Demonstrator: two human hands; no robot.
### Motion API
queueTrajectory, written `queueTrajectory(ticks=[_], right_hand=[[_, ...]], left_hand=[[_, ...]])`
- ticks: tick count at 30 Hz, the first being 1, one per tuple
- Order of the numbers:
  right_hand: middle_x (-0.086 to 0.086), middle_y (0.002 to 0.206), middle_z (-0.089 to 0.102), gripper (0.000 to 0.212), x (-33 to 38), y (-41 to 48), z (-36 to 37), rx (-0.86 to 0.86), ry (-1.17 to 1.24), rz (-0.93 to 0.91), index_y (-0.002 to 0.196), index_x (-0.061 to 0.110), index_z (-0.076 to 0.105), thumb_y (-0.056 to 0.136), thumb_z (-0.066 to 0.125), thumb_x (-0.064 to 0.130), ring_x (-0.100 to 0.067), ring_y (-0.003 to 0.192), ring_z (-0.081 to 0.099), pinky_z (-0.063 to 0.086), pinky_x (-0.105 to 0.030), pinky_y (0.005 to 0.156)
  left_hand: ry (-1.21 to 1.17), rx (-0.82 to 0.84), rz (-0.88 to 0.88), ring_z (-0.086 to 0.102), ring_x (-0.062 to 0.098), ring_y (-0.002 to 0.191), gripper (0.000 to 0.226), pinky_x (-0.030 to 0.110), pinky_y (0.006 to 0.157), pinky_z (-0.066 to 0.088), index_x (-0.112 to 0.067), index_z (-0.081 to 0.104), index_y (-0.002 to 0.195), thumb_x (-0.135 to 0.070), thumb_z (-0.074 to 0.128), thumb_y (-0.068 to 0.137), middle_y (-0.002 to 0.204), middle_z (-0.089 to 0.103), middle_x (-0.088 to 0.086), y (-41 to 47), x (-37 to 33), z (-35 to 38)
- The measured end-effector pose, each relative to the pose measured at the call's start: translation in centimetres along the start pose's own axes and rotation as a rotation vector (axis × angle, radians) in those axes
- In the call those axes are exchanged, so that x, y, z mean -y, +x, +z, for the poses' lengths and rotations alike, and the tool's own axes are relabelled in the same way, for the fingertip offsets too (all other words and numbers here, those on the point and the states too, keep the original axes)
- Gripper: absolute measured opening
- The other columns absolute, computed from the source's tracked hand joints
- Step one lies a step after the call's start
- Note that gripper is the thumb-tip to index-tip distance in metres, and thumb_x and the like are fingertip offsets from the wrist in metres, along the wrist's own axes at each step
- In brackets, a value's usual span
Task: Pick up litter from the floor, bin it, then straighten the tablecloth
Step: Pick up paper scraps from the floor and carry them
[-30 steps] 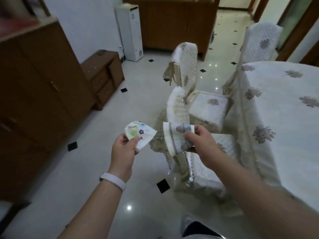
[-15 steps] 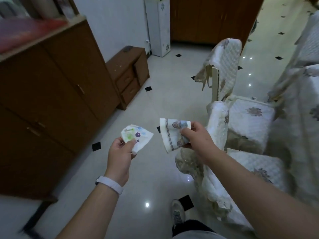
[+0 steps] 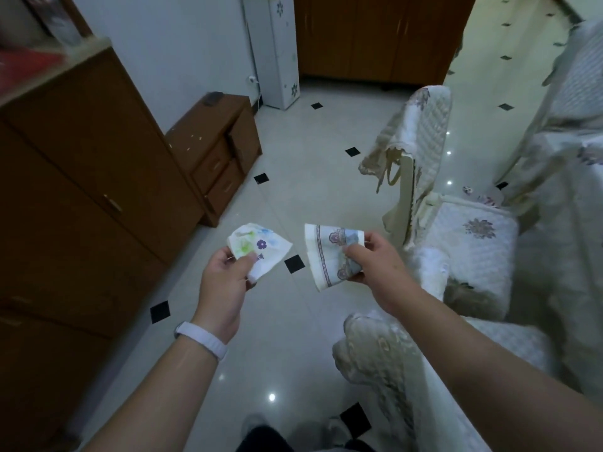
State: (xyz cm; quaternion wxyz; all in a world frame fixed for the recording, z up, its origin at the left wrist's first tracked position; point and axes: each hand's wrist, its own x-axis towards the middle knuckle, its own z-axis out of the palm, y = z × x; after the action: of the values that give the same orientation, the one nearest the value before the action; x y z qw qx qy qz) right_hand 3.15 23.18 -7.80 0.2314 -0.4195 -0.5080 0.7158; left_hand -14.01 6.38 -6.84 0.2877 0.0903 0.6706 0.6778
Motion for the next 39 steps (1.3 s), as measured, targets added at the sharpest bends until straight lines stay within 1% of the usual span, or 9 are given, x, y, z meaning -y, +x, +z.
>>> queueTrajectory(ticks=[3,9,13,17,20,23,27,32,39], right_hand=[[-0.013,0.107,0.067,0.024,0.1,1.9,0.9,-0.019,-0.007,-0.004,0.107,0.014,0.059,0.084,0.062,0.014,-0.026,0.089,0.07,0.059,-0.038,0.067],[-0.013,0.105,0.068,0.021,1.0,9.5,8.2,-0.126,-0.013,-0.022,0.105,0.014,0.059,0.085,0.063,0.012,-0.026,0.088,0.071,0.06,-0.042,0.07],[-0.012,0.1,0.07,0.034,3.3,14.0,14.3,-0.177,-0.028,-0.034,0.104,0.013,0.06,0.072,0.065,0.02,-0.025,0.083,0.072,0.058,-0.038,0.064],[-0.006,0.089,0.073,0.034,5.5,18.0,19.0,-0.202,-0.03,-0.076,0.102,0.014,0.061,0.069,0.066,0.021,-0.024,0.076,0.072,0.058,-0.038,0.064],[-0.01,0.097,0.071,0.036,6.6,20.6,21.1,-0.229,-0.045,-0.083,0.102,0.016,0.062,0.069,0.067,0.026,-0.027,0.084,0.071,0.06,-0.043,0.069],[-0.015,0.1,0.07,0.041,7.7,22.6,21.8,-0.252,-0.027,-0.081,0.104,0.015,0.062,0.066,0.069,0.028,-0.03,0.086,0.071,0.059,-0.039,0.066],[-0.013,0.099,0.07,0.047,8.6,26.4,21.6,-0.308,-0.003,-0.069,0.102,0.015,0.063,0.059,0.071,0.033,-0.025,0.08,0.072,0.057,-0.034,0.062],[-0.013,0.101,0.068,0.036,9.4,33.8,20.4,-0.324,-0.011,-0.035,0.102,0.016,0.062,0.067,0.065,0.023,-0.024,0.082,0.071,0.059,-0.038,0.066],[-0.017,0.105,0.067,0.03,14.1,46.1,17.7,-0.306,0.026,-0.019,0.104,0.014,0.06,0.075,0.064,0.019,-0.031,0.091,0.069,0.06,-0.048,0.075]], left_hand=[[-0.018,0.015,-0.014,0.066,0.005,0.073,0.014,0.02,0.058,0.048,-0.022,0.065,0.098,-0.012,0.064,0.088,0.092,0.075,-0.006,2.3,-0.2,0.2],[-0.016,0.096,-0.059,0.066,0.003,0.07,0.015,0.017,0.054,0.048,-0.022,0.066,0.096,-0.011,0.064,0.087,0.088,0.075,-0.008,14.0,-2.0,-3.0],[-0.019,0.163,-0.042,0.067,0.001,0.07,0.015,0.016,0.052,0.048,-0.022,0.064,0.096,-0.011,0.064,0.088,0.085,0.074,-0.011,21.9,-4.9,-5.4],[-0.034,0.21,-0.043,0.068,0.002,0.071,0.015,0.016,0.052,0.048,-0.021,0.064,0.098,-0.009,0.064,0.088,0.087,0.075,-0.008,28.4,-7.4,-6.9],[-0.034,0.246,-0.05,0.068,0.004,0.073,0.015,0.017,0.053,0.049,-0.021,0.065,0.098,-0.01,0.064,0.087,0.091,0.075,-0.006,32.5,-8.7,-7.0],[-0.021,0.263,-0.056,0.068,0.003,0.072,0.013,0.017,0.054,0.049,-0.022,0.065,0.096,-0.012,0.064,0.087,0.09,0.075,-0.007,35.6,-9.4,-6.2],[-0.012,0.288,-0.072,0.068,0.003,0.071,0.012,0.017,0.053,0.049,-0.022,0.065,0.094,-0.013,0.065,0.087,0.089,0.075,-0.007,40.3,-9.4,-3.9],[0.012,0.304,-0.103,0.068,0.005,0.073,0.013,0.018,0.054,0.048,-0.023,0.065,0.096,-0.013,0.065,0.087,0.092,0.075,-0.005,46.8,-9.2,0.5],[0.056,0.288,-0.109,0.067,0.003,0.072,0.013,0.018,0.054,0.049,-0.023,0.066,0.095,-0.012,0.063,0.089,0.091,0.075,-0.007,56.3,-11.6,8.5]])
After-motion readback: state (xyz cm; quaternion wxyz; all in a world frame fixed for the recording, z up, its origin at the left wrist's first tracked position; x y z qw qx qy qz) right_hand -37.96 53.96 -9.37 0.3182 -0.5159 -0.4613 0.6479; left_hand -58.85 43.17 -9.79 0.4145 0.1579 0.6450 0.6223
